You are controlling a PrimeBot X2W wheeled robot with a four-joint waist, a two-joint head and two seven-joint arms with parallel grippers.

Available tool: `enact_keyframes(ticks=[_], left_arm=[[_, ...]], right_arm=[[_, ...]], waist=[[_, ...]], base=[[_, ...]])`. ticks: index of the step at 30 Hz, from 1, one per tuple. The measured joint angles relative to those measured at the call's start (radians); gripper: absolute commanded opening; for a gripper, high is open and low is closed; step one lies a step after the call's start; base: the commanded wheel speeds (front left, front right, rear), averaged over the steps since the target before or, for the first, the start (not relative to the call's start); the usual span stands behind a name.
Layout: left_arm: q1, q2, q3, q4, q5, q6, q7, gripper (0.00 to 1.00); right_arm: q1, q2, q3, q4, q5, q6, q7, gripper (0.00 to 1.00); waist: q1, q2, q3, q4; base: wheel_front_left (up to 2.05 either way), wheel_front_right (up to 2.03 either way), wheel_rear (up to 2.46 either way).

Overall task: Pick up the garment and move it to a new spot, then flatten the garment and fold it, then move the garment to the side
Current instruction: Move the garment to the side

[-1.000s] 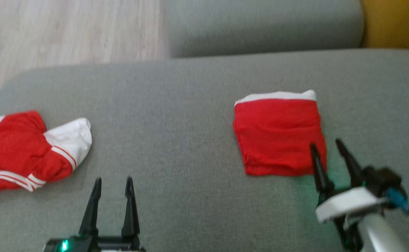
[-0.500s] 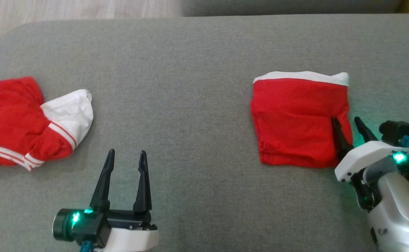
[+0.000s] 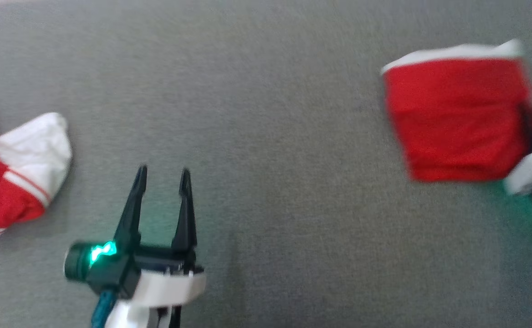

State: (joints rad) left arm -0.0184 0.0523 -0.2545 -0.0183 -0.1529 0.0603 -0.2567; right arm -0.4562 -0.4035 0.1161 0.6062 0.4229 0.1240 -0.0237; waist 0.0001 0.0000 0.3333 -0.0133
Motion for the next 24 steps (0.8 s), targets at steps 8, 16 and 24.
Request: enact_keyframes(ticks=[8, 16, 24], left_arm=[[-0.130, -0.001, -0.004, -0.020, 0.002, -0.018, 0.000, 1.00], [-0.204, -0.001, -0.018, -0.029, -0.017, -0.030, 0.000, 1.00], [-0.226, -0.004, -0.027, -0.054, -0.023, -0.036, -0.009, 1.00]], right_arm=[[-0.056, -0.172, -0.166, -0.106, -0.130, 0.000, 0.082, 0.00], [-0.073, -0.231, -0.364, -0.234, -0.286, 0.000, 0.135, 0.00], [-0.053, -0.191, -0.507, -0.356, -0.416, 0.000, 0.191, 1.00]], waist=[[0.0001, 0.0000, 0.149, -0.050], [0.0001, 0.0000, 0.287, -0.060], [-0.0001, 0.0000, 0.340, -0.042]], base=[[0.00, 0.00, 0.00], [0.00, 0.00, 0.00], [0.00, 0.00, 0.00]])
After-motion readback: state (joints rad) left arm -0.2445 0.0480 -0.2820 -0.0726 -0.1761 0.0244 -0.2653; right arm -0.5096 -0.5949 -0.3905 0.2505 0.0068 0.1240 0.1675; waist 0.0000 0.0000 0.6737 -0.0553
